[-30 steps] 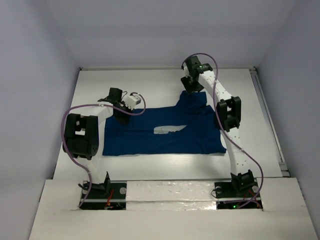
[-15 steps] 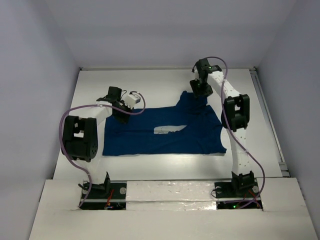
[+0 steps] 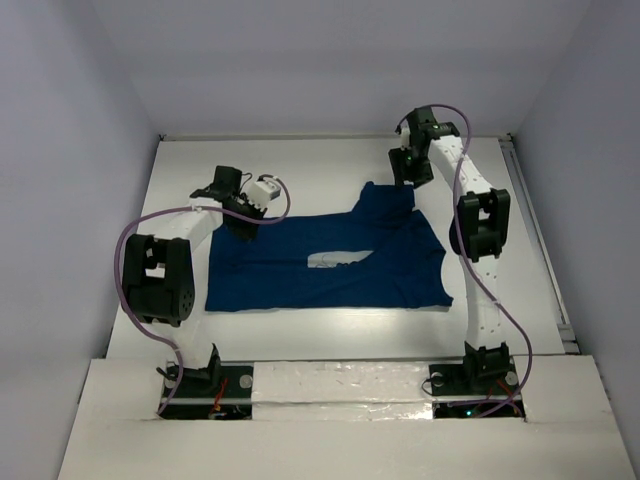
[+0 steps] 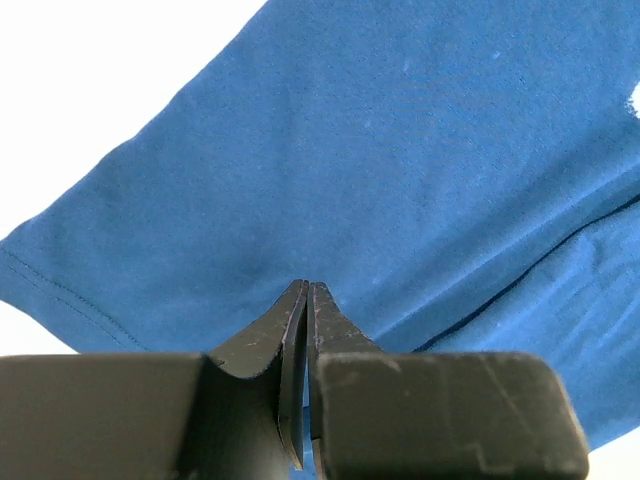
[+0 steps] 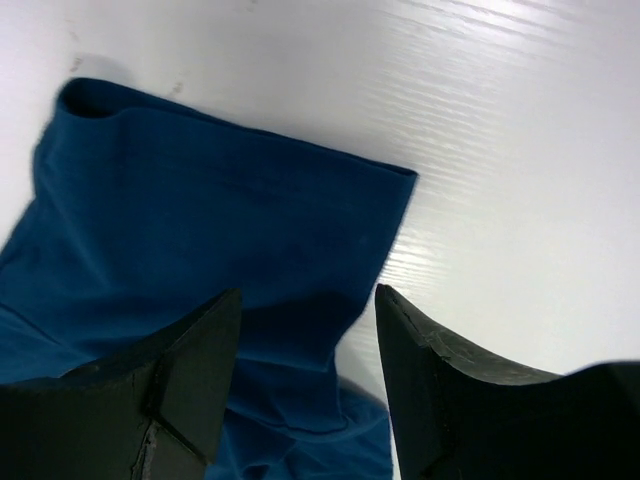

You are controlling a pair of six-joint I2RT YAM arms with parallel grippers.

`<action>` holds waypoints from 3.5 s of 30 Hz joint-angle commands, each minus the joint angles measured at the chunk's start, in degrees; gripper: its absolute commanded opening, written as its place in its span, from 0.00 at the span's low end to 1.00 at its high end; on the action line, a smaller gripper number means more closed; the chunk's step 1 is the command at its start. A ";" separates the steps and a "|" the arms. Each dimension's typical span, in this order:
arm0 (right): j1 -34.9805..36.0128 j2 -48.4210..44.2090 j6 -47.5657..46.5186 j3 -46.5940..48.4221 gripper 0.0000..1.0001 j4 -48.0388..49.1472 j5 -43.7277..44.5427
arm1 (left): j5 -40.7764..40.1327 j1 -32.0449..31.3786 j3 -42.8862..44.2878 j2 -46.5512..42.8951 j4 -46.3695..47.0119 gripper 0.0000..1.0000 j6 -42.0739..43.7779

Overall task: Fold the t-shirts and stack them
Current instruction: Grap the side of the flattened tshirt furthest away from the robot with both arms

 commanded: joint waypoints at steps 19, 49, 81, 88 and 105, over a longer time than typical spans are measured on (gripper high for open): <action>-0.81 1.76 -9.25 2.19 0.62 -5.16 7.36 | -0.17 0.27 5.80 -4.50 -5.10 0.00 -1.10; 4.37 2.02 -16.71 0.95 0.62 -9.64 3.67 | -0.17 0.27 6.51 -6.53 -6.60 0.00 -1.01; 10.35 12.57 -8.91 19.32 0.62 -2.00 -6.18 | -0.35 0.27 3.52 -8.37 -3.79 0.00 -1.89; 11.40 13.18 -8.99 20.28 0.57 -2.79 -6.79 | -0.53 0.27 2.64 -8.55 -3.26 0.00 -2.07; 12.99 10.55 -3.46 13.52 0.52 -3.06 2.87 | -0.70 0.27 2.73 -11.54 -4.23 0.00 -1.72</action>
